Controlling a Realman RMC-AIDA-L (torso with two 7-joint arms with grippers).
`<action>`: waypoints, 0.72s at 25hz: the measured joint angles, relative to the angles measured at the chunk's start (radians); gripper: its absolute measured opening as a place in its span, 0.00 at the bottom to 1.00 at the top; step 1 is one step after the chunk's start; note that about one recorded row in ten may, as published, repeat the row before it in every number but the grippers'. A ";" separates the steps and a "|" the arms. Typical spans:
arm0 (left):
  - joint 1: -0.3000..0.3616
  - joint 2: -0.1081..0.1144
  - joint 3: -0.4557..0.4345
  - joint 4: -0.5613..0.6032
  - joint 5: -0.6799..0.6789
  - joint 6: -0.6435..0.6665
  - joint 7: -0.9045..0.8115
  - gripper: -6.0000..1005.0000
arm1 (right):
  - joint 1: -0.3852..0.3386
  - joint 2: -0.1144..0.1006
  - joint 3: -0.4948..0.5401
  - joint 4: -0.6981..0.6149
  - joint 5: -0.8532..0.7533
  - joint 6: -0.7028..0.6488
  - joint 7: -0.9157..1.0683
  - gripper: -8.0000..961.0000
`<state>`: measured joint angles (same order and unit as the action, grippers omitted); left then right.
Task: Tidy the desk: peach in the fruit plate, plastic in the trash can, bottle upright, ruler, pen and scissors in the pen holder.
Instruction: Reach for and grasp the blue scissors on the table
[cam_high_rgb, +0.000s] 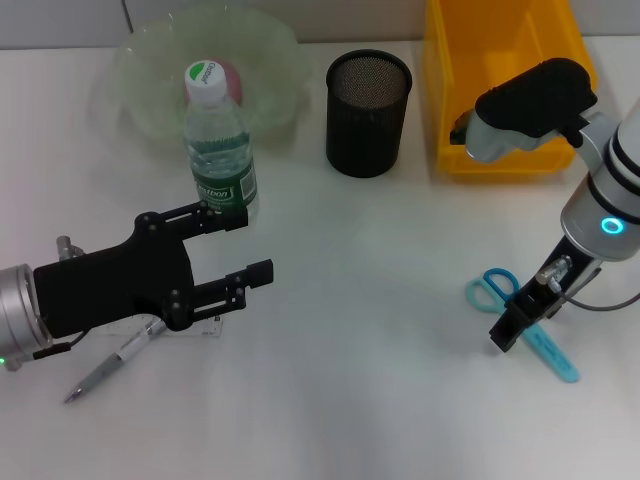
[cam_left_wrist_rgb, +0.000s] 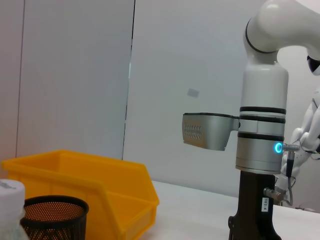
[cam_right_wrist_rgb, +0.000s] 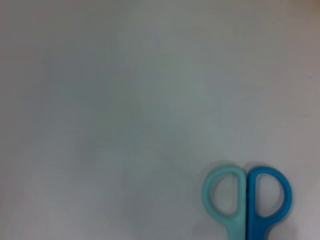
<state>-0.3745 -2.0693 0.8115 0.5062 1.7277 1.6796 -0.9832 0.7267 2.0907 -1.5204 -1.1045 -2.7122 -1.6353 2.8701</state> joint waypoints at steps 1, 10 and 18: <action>0.000 0.000 0.000 0.000 0.000 0.000 0.000 0.68 | 0.001 0.000 -0.004 0.001 0.000 0.000 0.000 0.76; -0.003 0.000 0.000 0.000 -0.001 -0.003 0.003 0.68 | 0.005 -0.001 -0.024 -0.006 0.002 0.000 0.005 0.75; -0.003 0.000 0.000 0.000 -0.001 -0.005 0.010 0.68 | 0.010 -0.003 -0.024 0.000 0.003 0.000 0.005 0.51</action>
<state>-0.3774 -2.0693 0.8115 0.5062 1.7271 1.6748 -0.9731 0.7362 2.0878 -1.5448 -1.1040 -2.7092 -1.6353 2.8751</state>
